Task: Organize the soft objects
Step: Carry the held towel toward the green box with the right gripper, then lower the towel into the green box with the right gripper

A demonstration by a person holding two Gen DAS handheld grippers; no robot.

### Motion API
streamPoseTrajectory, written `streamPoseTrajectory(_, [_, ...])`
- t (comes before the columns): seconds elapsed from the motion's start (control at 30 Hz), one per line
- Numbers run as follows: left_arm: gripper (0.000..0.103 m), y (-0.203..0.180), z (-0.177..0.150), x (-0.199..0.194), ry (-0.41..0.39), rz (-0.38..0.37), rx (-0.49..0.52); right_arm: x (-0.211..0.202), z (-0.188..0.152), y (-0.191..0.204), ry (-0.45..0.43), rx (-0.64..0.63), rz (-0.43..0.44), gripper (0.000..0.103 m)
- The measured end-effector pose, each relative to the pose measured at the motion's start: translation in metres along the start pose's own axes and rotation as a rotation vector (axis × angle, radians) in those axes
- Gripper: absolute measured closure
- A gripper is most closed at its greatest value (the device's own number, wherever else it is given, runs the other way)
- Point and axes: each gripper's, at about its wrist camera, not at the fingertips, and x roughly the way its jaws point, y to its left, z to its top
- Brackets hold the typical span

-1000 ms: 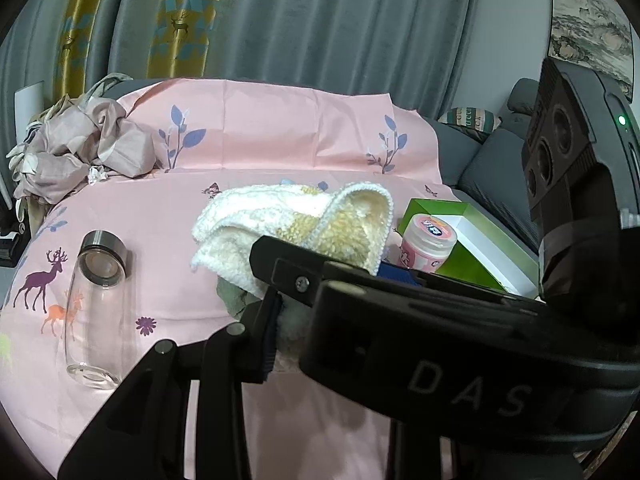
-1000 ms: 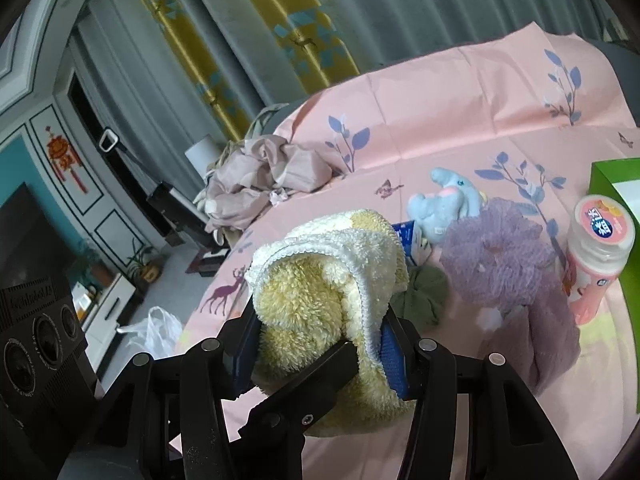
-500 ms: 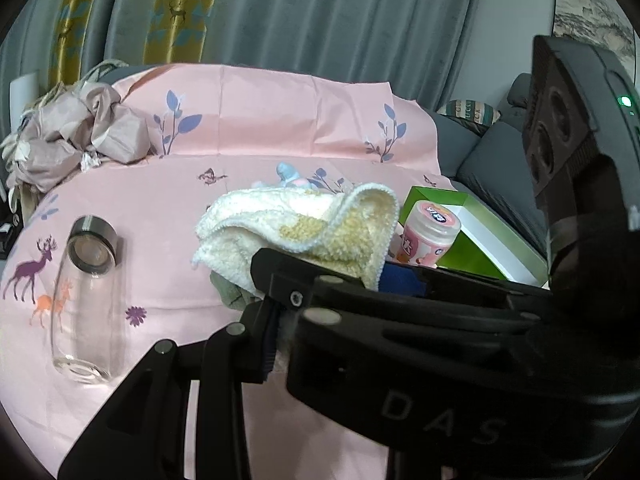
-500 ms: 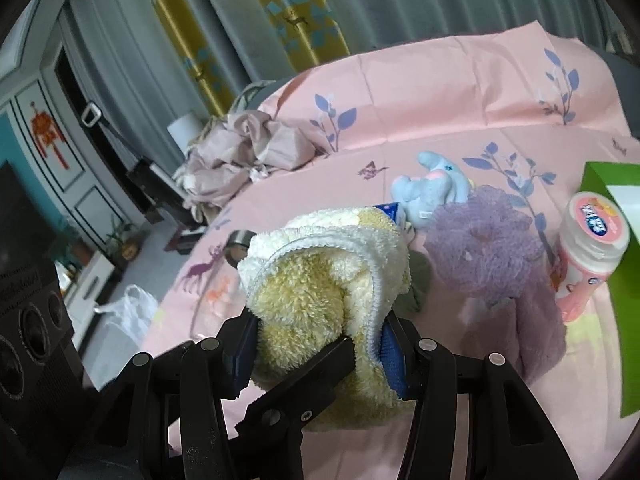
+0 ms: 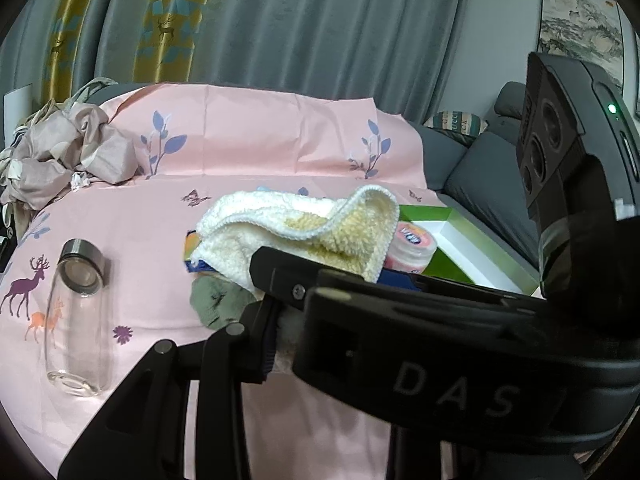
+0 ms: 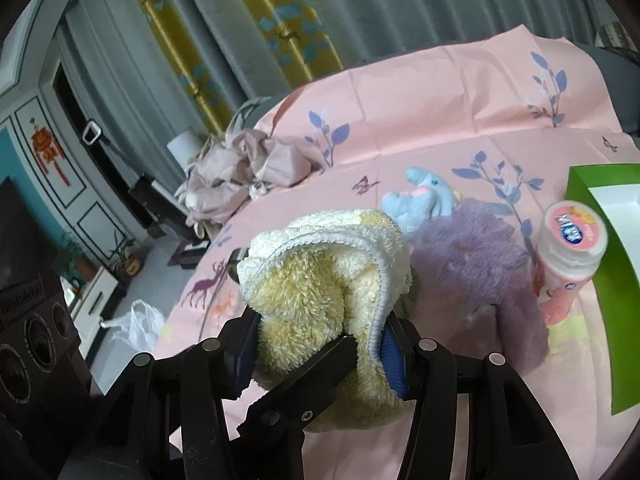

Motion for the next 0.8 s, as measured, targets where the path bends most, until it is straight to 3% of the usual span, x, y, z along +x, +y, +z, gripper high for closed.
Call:
streamPoseTrajectory(0.43, [0.075,-0.043,0.025,0.019,0.01,-0.064,0.083,-0.031,0.019,-0.049,-0.098,0.174,0.019,0.048])
streamPoseTrajectory(0.8, [0.074,-0.093,0.045,0.038,0.01,-0.17,0.239,-0.072,0.028,-0.089,-0.243,0.273,-0.056,0.048])
